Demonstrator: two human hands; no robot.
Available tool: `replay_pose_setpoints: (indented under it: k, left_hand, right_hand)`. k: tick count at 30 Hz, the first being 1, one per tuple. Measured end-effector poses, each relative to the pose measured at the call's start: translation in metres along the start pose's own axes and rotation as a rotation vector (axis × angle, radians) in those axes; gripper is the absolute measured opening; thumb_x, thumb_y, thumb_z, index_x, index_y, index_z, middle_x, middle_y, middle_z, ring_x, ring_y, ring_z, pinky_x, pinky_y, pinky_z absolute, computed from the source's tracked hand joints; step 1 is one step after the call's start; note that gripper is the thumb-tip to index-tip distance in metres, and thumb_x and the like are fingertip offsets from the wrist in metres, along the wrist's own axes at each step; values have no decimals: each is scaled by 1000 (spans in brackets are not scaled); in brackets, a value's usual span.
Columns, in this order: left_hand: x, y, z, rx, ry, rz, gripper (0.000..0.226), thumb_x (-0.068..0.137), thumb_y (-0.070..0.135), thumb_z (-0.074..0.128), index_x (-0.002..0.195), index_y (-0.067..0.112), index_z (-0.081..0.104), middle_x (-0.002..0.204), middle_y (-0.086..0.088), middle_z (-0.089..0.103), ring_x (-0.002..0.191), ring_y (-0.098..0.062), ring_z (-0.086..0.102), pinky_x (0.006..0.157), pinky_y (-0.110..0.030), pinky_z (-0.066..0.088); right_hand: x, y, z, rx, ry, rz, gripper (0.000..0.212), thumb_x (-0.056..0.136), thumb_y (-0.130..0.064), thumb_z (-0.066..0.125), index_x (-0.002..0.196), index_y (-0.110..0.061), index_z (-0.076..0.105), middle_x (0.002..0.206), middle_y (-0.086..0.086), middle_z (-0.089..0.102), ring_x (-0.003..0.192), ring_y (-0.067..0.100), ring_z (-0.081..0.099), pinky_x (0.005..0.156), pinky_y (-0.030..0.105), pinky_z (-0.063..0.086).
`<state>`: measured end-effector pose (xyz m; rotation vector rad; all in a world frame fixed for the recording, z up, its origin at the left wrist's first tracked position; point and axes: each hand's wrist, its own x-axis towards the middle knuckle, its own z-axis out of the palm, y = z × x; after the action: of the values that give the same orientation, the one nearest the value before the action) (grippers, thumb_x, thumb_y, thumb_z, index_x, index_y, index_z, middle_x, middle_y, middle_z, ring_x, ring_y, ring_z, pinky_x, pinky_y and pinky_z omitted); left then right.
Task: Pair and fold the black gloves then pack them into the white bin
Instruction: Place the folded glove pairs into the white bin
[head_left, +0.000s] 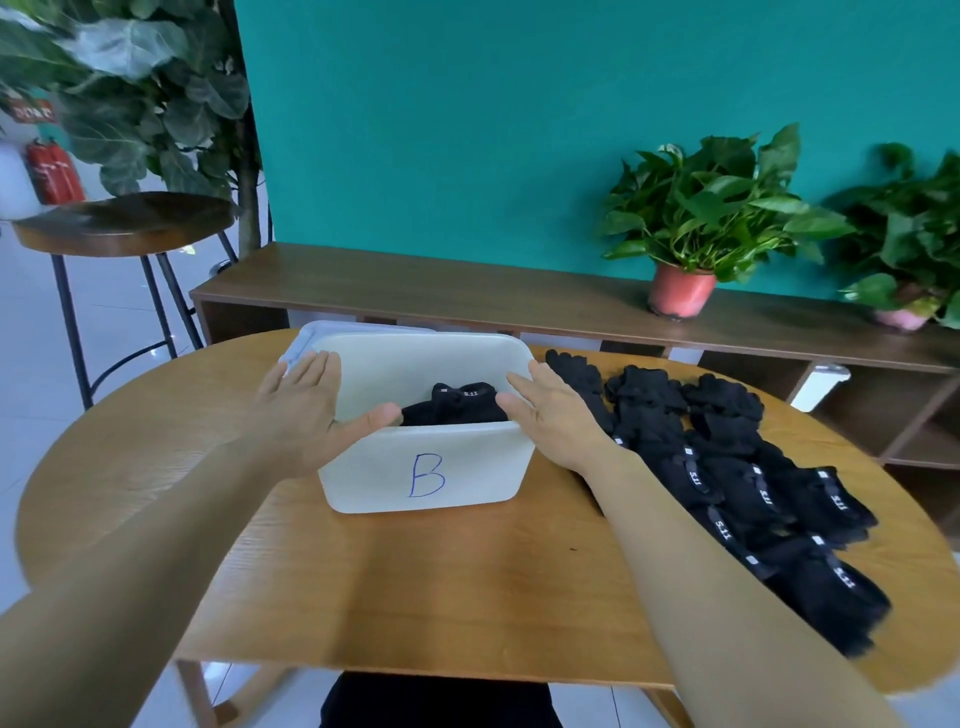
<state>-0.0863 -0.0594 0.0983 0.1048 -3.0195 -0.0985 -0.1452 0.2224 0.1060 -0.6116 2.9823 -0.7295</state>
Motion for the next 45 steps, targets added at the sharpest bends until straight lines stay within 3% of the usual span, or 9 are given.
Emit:
replay_pose_setpoints:
  k: [4,12,17,20,28,34,36,40,45]
  left_hand:
    - [-2,15,-1,-6,79,66,123,68,96,-5,144,4,28,148,-6,40,147,-19,21,122,-44,7]
    - [-10,104,4,-62,110,307,114,71,81,-10,157,7,9,165,-5,7,152,-15,-2,123,-34,-3]
    - [-16,165,19,-95,123,483,69,103,54,18,157,11,11,166,-6,4,152,-16,-2,122,-33,-5]
    - [-21,197,31,-99,104,578,61,106,44,19,158,14,5,166,-4,-4,152,-14,-8,123,-34,-7]
    - [-32,268,80,-139,-26,744,52,109,30,20,157,13,12,166,-3,3,152,-13,-3,120,-27,-8]
    - [-19,309,108,-165,-124,757,50,109,25,24,156,11,14,166,-4,6,152,-14,-1,123,-30,-2]
    - [-15,317,118,-176,-154,745,51,109,25,24,157,12,13,166,-3,6,152,-13,-1,123,-30,-3]
    - [-15,326,132,-195,-216,714,51,109,25,24,157,14,13,166,-1,7,152,-12,1,123,-29,1]
    - [-22,321,134,-242,-219,677,51,109,28,25,157,18,15,165,1,12,151,-14,8,122,-30,11]
  right_hand:
    - [-16,8,2,34,51,-28,54,105,-44,34,151,-16,34,162,9,17,151,20,3,121,42,9]
    - [-68,40,4,150,177,86,56,104,-45,34,154,-22,27,164,5,12,151,16,1,122,41,8]
    - [-109,73,6,147,205,217,53,105,-42,33,154,-23,27,164,5,13,151,16,2,122,37,7]
    - [-130,91,11,139,229,280,52,105,-42,31,154,-24,27,163,4,14,151,17,3,122,38,7]
    - [-166,143,29,-66,306,450,47,107,-34,28,153,-25,29,161,2,22,151,18,7,120,40,-2]
    - [-168,168,42,-127,326,442,46,107,-29,31,153,-26,29,162,1,20,151,17,6,120,35,-5]
    - [-168,172,49,-132,366,401,44,106,-23,39,150,-22,38,160,6,27,150,21,14,120,37,0]
    - [-167,182,65,-191,471,353,40,90,-8,67,130,-12,63,139,16,55,134,34,47,111,52,27]
    - [-171,184,73,-176,492,318,42,88,-5,68,129,-13,63,139,15,56,133,34,49,110,51,29]
